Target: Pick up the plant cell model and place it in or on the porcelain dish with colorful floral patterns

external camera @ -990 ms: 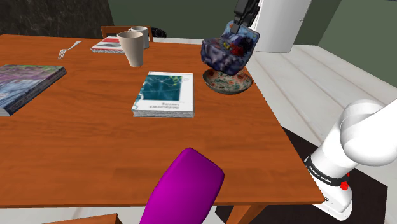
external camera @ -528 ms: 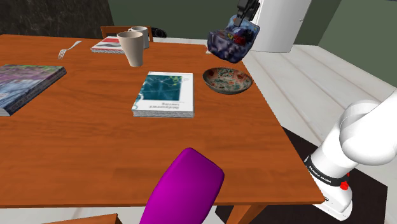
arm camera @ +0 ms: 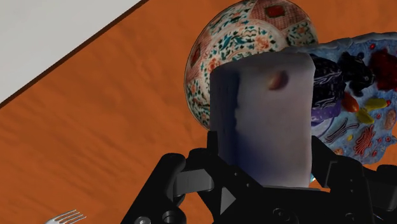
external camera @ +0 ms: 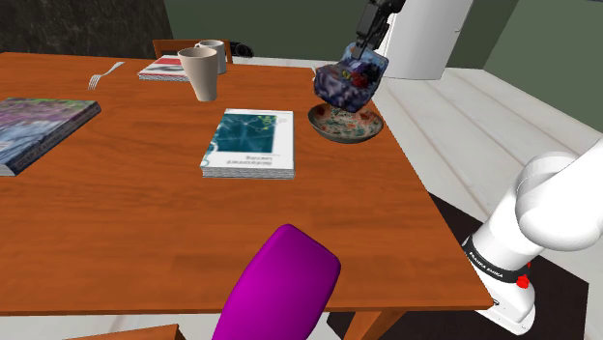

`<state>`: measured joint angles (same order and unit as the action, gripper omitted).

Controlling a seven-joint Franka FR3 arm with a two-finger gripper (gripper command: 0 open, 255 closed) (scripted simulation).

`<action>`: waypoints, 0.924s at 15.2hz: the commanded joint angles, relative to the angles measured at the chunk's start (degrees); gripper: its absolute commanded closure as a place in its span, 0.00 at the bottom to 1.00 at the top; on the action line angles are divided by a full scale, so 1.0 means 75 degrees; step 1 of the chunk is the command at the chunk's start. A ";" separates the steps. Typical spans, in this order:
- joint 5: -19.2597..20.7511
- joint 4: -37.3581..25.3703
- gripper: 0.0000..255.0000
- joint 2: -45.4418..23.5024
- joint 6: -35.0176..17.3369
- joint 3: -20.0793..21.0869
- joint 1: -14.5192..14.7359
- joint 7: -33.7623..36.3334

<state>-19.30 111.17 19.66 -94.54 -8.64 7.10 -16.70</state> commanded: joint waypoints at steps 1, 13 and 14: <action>-0.0007 0.0253 1.00 0.0061 -0.0203 0.0013 -0.0003 -0.0057; -0.0036 0.1035 1.00 0.0152 -0.0860 0.0035 -0.0013 -0.0274; -0.0036 0.1035 1.00 0.0152 -0.0861 0.0035 -0.0013 -0.0274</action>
<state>-19.53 118.99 20.76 -100.97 -8.37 7.00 -18.76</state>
